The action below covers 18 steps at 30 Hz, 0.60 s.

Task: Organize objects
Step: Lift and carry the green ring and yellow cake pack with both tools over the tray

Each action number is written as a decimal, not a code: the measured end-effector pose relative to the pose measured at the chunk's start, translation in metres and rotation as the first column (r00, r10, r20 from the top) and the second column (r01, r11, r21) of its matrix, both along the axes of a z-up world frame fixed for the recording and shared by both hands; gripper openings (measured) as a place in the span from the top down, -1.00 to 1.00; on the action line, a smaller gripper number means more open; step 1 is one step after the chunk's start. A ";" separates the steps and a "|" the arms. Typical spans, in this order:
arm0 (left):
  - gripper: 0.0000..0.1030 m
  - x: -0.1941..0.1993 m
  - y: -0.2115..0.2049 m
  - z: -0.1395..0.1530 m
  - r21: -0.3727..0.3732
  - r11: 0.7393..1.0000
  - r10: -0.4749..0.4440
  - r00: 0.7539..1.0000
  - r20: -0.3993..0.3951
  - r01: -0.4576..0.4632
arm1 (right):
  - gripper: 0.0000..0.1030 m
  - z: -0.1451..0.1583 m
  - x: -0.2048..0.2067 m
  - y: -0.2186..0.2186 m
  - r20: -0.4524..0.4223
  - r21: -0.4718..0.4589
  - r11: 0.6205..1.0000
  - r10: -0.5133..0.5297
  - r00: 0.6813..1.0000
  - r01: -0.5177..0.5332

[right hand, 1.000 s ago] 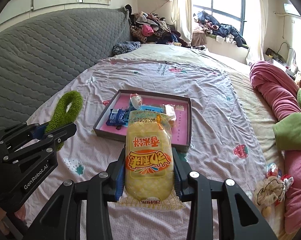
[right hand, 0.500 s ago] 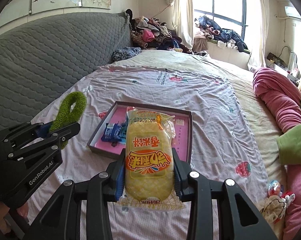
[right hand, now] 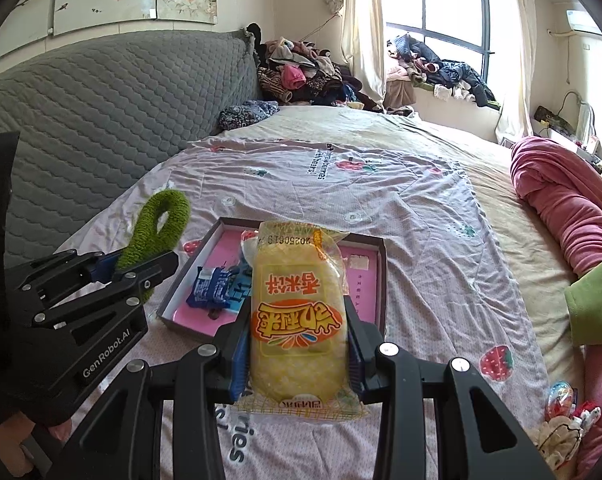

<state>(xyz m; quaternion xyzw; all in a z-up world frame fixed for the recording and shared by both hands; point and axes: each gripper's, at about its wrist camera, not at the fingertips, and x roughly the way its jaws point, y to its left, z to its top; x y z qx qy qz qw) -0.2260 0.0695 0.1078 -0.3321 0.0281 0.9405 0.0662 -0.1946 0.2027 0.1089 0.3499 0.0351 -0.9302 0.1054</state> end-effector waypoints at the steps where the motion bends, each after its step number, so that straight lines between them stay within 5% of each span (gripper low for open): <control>1: 0.62 -0.004 0.001 -0.003 0.001 1.000 -0.001 1.000 0.000 0.001 | 0.23 -0.002 -0.003 0.000 -0.001 -0.003 1.000 0.000 1.000 0.000; 18: 0.62 -0.049 -0.001 -0.052 0.021 0.999 0.031 0.999 0.011 -0.031 | 0.23 -0.038 -0.043 0.005 -0.016 -0.058 0.998 -0.015 1.000 0.014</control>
